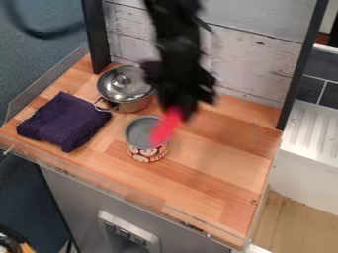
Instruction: Put the red spoon to the top of purple towel
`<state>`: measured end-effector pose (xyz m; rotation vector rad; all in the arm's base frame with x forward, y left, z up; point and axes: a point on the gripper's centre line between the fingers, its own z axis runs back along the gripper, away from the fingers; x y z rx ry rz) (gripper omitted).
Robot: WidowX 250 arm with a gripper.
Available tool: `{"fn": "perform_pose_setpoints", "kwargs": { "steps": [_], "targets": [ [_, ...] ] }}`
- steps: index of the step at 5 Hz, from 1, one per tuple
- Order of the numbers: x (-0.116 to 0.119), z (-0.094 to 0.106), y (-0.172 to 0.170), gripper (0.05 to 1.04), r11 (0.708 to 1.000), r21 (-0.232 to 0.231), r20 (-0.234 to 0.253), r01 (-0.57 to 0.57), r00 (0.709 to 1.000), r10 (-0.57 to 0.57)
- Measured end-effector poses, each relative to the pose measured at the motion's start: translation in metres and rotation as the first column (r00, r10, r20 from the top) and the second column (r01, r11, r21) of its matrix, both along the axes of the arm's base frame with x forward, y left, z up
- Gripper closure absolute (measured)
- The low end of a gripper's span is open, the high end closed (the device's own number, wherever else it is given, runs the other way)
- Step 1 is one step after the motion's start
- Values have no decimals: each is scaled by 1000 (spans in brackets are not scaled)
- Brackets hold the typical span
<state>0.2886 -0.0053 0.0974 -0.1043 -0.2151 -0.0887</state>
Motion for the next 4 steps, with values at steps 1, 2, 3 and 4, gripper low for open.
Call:
{"fn": "perform_pose_setpoints", "kwargs": {
  "steps": [1,2,3,4],
  "targets": [
    [-10,-2,45,718,996,-21,-43,-88,995,87],
    [-16,-19,95,718,984,-21,-118,-177,978,173],
    [-9,-39,139,718,976,12,-203,-218,955,215],
    [-10,-48,172,718,969,41,-240,-243,939,245]
  ]
}}
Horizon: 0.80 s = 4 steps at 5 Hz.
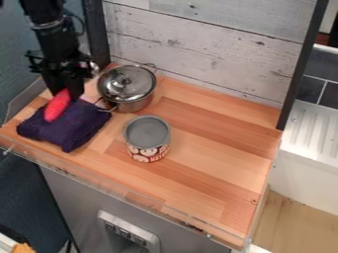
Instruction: Put the red spoon to the top of purple towel
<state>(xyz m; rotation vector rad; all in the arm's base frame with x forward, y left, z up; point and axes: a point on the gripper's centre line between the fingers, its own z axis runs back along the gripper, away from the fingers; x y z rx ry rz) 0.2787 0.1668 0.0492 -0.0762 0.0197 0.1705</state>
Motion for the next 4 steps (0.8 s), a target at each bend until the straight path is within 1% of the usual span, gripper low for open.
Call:
{"fn": "perform_pose_setpoints", "kwargs": {
  "steps": [1,2,3,4],
  "targets": [
    [-1,-3,11,718,999,48,-7,18,1000,-17],
    [-12,-12,23,718,996,90,-7,-9,1000,9],
    [-14,-21,25,718,993,111,10,-41,999,40],
    [-15,-36,25,718,994,92,-19,-65,998,67]
  ]
}}
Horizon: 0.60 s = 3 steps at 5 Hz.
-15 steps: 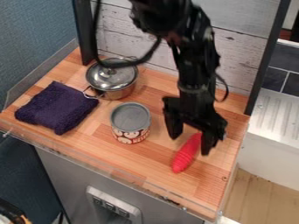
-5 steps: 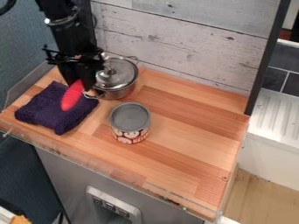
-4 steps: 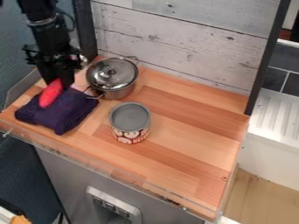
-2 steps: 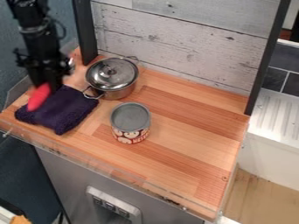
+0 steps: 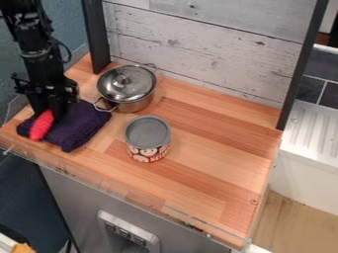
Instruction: Put the red spoon to the top of purple towel
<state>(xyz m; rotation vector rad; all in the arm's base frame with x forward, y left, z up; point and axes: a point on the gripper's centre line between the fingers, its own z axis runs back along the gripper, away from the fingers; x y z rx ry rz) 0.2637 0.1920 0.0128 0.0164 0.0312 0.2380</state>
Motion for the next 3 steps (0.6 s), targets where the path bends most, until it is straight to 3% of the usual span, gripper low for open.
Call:
{"fn": "perform_pose_setpoints", "kwargs": {
  "steps": [1,2,3],
  "targets": [
    [6,-3,1,655,1000,-9,8,3,1000,-3],
    [11,-1,-1,346,999,-35,27,12,1000,-11],
    [7,4,-5,98,998,-51,8,47,999,-47]
  ]
}}
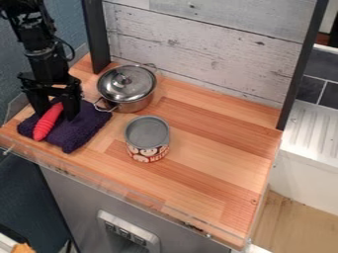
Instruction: Put the red spoon to the top of purple towel
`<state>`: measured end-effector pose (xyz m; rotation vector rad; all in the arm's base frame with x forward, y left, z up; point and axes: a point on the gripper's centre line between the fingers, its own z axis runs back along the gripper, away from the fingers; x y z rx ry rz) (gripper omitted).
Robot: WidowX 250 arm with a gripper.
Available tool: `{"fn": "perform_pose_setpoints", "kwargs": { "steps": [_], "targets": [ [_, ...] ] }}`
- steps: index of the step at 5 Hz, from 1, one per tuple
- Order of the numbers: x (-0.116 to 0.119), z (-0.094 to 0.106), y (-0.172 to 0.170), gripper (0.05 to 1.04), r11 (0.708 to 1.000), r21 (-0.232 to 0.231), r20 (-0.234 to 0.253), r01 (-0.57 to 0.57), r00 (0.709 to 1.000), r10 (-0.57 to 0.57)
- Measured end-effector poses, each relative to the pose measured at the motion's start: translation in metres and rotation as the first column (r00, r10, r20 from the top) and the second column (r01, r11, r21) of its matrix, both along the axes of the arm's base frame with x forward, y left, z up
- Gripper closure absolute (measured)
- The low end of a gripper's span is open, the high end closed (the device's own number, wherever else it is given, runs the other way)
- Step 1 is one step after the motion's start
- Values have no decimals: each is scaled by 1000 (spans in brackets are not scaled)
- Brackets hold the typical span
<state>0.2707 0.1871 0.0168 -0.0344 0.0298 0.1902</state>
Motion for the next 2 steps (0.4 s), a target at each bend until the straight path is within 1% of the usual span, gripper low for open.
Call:
{"fn": "perform_pose_setpoints", "kwargs": {
  "steps": [1,2],
  "targets": [
    [0,27,-1,79,999,14,33,48,998,-49],
    [-1,34,-1,83,997,26,36,75,996,-76]
  ]
}}
